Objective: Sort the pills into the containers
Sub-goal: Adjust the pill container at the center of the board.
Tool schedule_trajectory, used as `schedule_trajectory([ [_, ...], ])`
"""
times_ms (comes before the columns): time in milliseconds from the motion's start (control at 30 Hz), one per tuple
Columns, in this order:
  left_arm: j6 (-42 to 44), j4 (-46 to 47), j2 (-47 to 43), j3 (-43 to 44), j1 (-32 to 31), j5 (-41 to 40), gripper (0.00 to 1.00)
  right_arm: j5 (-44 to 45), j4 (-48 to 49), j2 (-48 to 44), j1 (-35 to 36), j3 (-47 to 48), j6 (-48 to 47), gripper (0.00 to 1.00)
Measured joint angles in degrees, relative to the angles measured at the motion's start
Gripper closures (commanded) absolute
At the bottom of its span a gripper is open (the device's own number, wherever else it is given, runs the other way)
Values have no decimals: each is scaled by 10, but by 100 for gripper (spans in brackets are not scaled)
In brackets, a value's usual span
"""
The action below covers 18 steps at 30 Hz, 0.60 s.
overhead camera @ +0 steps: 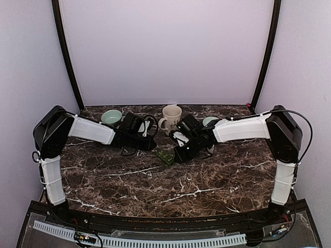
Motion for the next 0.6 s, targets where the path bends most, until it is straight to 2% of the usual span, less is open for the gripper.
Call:
schedule_trajectory([
  [600, -5, -1, 5, 0, -1, 32, 95, -26, 27, 19, 4, -16, 11, 100],
])
